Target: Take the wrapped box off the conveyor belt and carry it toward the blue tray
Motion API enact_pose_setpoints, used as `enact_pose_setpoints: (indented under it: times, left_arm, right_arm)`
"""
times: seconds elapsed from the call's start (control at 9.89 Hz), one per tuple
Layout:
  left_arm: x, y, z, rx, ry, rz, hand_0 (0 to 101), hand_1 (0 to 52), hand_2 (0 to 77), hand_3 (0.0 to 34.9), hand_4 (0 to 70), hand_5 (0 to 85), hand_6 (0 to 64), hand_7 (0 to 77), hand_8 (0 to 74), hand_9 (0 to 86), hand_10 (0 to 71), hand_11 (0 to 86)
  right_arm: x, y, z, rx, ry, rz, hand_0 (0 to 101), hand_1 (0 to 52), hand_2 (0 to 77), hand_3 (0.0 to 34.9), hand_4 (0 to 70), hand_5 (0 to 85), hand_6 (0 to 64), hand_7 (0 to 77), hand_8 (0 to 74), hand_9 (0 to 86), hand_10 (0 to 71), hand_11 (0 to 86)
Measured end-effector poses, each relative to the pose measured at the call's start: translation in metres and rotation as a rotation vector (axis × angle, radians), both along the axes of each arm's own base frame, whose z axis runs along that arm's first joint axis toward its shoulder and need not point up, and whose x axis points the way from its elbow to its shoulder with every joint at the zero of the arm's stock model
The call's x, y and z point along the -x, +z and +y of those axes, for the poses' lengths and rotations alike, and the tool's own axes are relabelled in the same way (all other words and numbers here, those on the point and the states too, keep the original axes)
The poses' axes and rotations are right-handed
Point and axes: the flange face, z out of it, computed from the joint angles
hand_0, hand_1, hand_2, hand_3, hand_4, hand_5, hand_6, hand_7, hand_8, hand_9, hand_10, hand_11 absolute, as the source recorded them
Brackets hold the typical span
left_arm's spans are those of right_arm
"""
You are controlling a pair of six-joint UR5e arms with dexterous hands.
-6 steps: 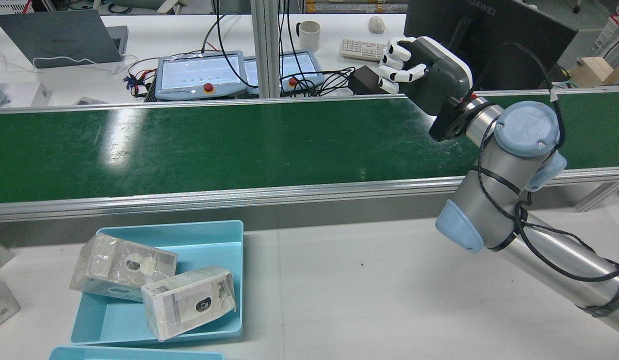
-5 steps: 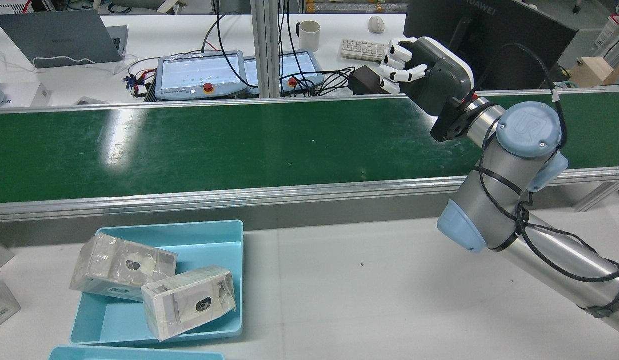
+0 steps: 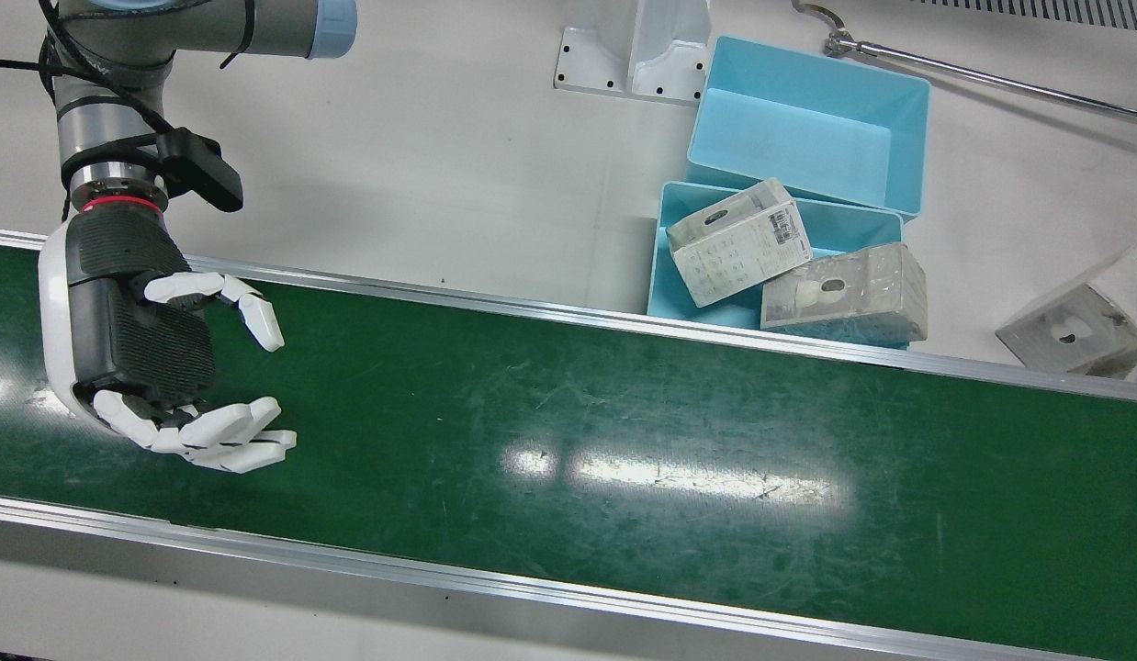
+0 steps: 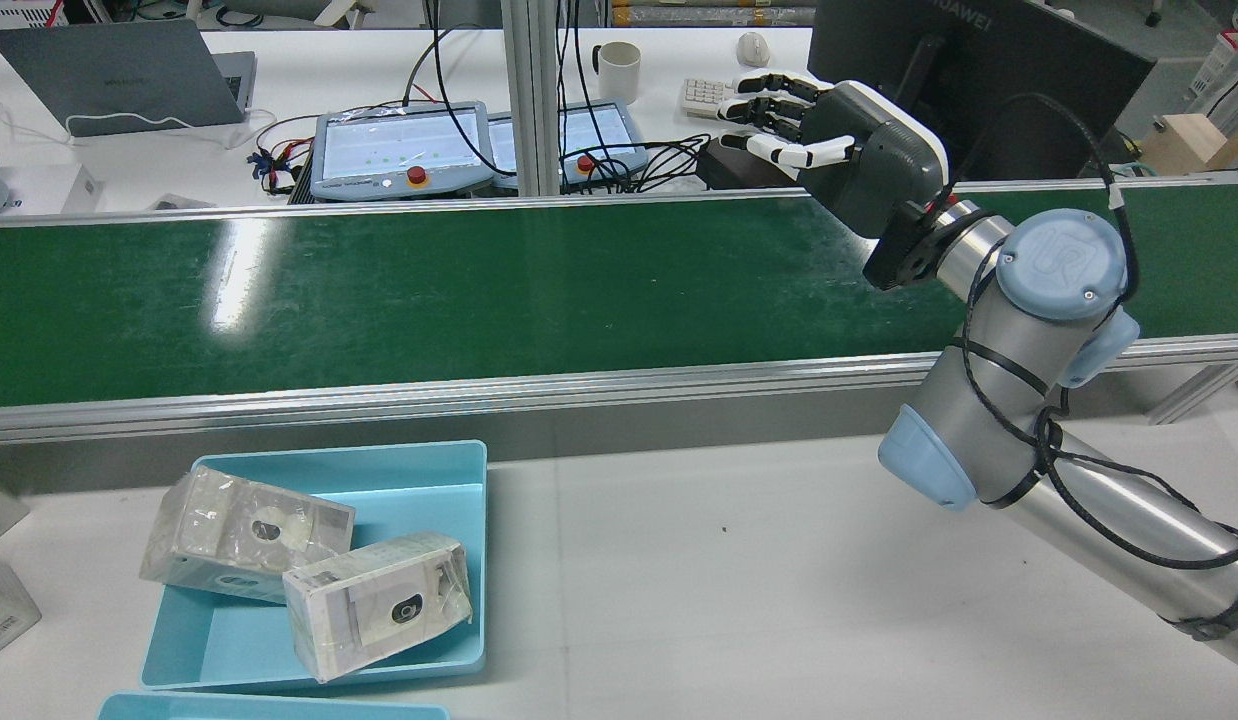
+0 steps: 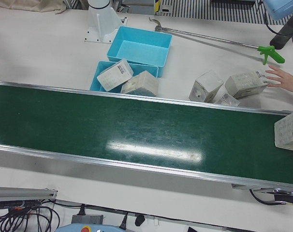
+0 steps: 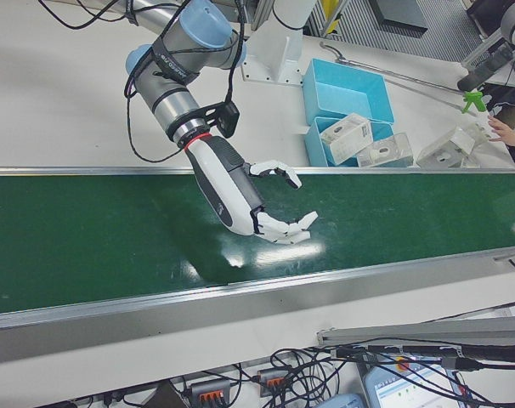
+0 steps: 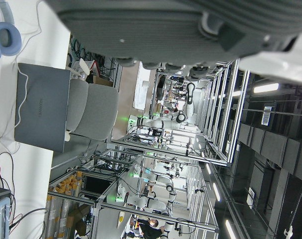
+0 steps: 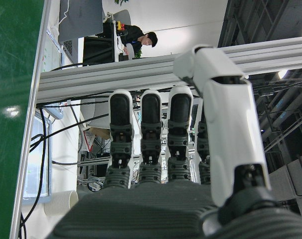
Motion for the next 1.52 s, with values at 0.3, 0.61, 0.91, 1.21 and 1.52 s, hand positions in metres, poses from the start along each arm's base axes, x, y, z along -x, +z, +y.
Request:
enact_pose_setpoints:
  times: [0.3, 0.61, 0.91, 1.21, 1.52]
  left_arm:
    - [0.000, 0.000, 0.000, 0.000, 0.000, 0.000, 0, 0.0, 1.1, 0.0, 0.0, 1.1, 0.0, 0.5, 0.5, 0.0, 0.5, 0.0]
    - [0.000, 0.000, 0.000, 0.000, 0.000, 0.000, 0, 0.0, 1.1, 0.0, 0.0, 0.5, 0.0, 0.5, 0.5, 0.0, 0.0, 0.5]
    - [0.000, 0.000, 0.000, 0.000, 0.000, 0.000, 0, 0.0, 0.5, 0.0, 0.0, 1.1, 0.0, 0.5, 0.5, 0.0, 0.5, 0.5]
    - [0.000, 0.000, 0.000, 0.000, 0.000, 0.000, 0, 0.0, 1.1, 0.0, 0.0, 1.1, 0.0, 0.5, 0.5, 0.0, 0.5, 0.0]
    - [0.000, 0.000, 0.000, 0.000, 0.000, 0.000, 0, 0.0, 1.1, 0.0, 0.0, 1.1, 0.0, 0.5, 0.5, 0.0, 0.5, 0.5]
  right_arm:
    - [0.007, -0.004, 0.003, -0.007, -0.013, -0.004, 53, 26.2, 38.2, 1.1, 16.9, 26.2, 19.6, 26.2, 17.5, 12.5, 15.8, 16.4]
    - [0.016, -0.008, 0.009, -0.015, -0.028, -0.001, 51, 16.4, 21.3, 1.2, 14.2, 23.5, 11.4, 25.6, 1.1, 9.3, 3.3, 7.1]
    - [0.022, -0.008, 0.024, -0.032, -0.037, 0.015, 48, 16.4, 14.2, 3.9, 11.5, 22.4, 7.6, 21.8, 1.1, 4.9, 0.0, 1.6]
    - [0.011, 0.011, 0.044, -0.047, -0.010, 0.082, 49, 18.0, 16.4, 5.9, 7.6, 20.7, 4.9, 18.5, 0.0, 2.2, 0.0, 1.6]
    - [0.010, 0.022, 0.049, -0.041, -0.002, 0.107, 49, 16.9, 15.8, 6.5, 5.4, 19.1, 1.6, 13.1, 2.2, 2.2, 1.1, 3.8]
